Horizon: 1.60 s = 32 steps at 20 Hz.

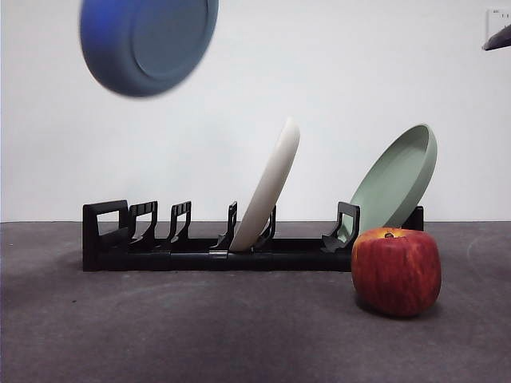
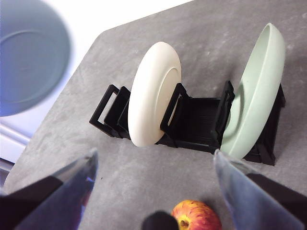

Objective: Take the blue plate from the plate rack,put the plate on the table,take the apple from the table,put the apple in the plate

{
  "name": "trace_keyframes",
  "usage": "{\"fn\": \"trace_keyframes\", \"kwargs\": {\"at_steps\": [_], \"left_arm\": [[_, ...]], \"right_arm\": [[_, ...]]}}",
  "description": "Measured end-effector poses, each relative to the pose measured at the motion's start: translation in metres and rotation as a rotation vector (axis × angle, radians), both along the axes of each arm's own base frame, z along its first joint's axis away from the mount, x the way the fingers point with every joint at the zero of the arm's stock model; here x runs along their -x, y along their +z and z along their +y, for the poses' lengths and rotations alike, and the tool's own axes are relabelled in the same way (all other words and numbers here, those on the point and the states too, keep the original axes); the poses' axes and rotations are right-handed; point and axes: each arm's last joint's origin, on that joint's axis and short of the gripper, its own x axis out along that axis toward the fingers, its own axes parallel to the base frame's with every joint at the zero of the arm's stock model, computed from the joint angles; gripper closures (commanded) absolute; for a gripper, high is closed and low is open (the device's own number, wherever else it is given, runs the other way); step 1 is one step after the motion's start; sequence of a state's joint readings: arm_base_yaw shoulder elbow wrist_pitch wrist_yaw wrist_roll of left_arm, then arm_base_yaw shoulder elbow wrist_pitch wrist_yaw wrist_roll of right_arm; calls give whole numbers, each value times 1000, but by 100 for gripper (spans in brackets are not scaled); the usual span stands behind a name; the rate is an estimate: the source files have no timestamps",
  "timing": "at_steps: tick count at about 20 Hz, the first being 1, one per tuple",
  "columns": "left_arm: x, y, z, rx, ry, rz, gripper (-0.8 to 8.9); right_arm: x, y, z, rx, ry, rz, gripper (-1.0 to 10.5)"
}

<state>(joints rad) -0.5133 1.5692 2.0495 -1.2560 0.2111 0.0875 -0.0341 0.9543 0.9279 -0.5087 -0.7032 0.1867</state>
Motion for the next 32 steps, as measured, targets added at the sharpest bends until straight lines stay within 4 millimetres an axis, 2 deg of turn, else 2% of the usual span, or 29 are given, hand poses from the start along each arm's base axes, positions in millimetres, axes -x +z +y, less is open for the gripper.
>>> {"fn": "trace_keyframes", "kwargs": {"at_steps": [4, 7, 8, 11, 14, 17, 26, 32], "left_arm": [[57, 21, -12, -27, -105, -91, 822], [82, 21, -24, -102, -114, -125, 822], [89, 15, -33, -135, -119, -127, 822], [106, -15, -61, -252, -167, -91, 822], [127, -56, -88, -362, -192, -93, 822], [138, -88, -101, -388, -216, -76, 822], [139, -196, -114, -440, -199, -29, 823], [137, -245, -114, -472, -165, -104, 822]], "right_arm": [[0, 0, 0, 0, 0, 2, 537], [0, 0, 0, 0, 0, 4, 537], [0, 0, 0, 0, 0, 5, 537], [0, 0, 0, 0, 0, 5, 537], [0, -1, 0, 0, 0, 7, 537], [0, -1, 0, 0, 0, 7, 537], [1, -2, 0, -1, 0, 25, 537], [1, -2, 0, -1, 0, 26, 537]]}}
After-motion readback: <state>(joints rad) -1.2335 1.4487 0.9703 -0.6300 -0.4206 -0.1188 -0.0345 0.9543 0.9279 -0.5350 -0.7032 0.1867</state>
